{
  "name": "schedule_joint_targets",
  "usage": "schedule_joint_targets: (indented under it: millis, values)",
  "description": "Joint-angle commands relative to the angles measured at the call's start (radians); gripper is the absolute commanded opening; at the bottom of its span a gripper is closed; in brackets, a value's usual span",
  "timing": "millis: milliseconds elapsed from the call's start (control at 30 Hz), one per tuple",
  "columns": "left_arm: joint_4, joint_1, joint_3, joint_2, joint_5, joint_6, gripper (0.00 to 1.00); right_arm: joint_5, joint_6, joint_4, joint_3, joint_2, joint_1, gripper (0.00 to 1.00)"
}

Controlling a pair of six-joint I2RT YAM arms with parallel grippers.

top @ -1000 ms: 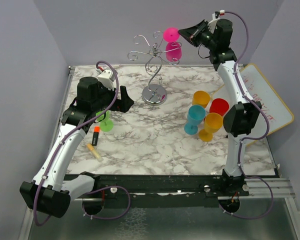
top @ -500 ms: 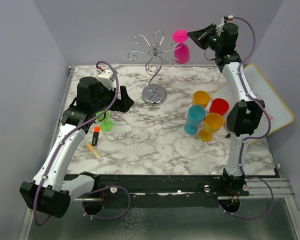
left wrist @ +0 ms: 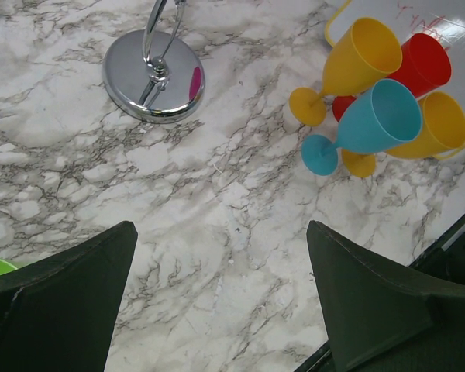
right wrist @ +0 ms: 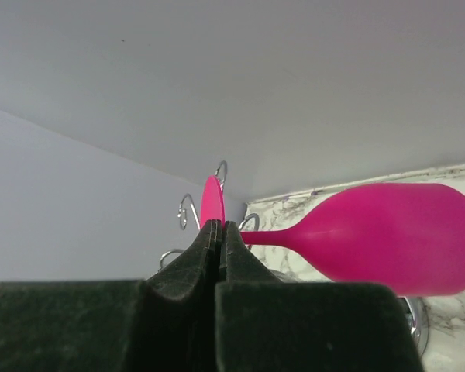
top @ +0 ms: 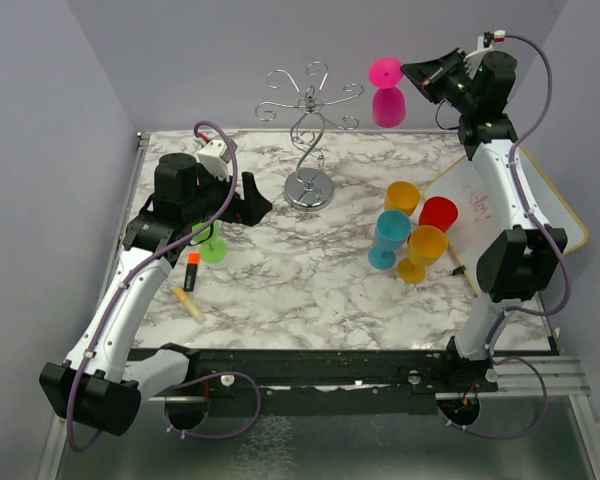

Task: Take the wine glass off the wine glass rack
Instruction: Place the wine glass at the center of the board.

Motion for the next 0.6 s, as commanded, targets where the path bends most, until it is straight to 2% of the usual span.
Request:
schedule_joint_targets:
  millis: [0,333,567]
  values:
    - [0.030,0.002,0.014,-0.002,0.043,-0.018,0.92,-0.023,-0.028,0.068,-0.079,-0.092,-0.027,0.01]
    - [0.098,0.002,0.006,-0.009,0.129,-0.088,0.92,-0.214,-0.057,0.132,-0.393,-0.350,-0.026,0.01]
    - [0.276,0.002,-0.037,-0.003,0.258,-0.234,0.91,-0.273,-0.166,-0.040,-0.476,-0.506,-0.027,0.01]
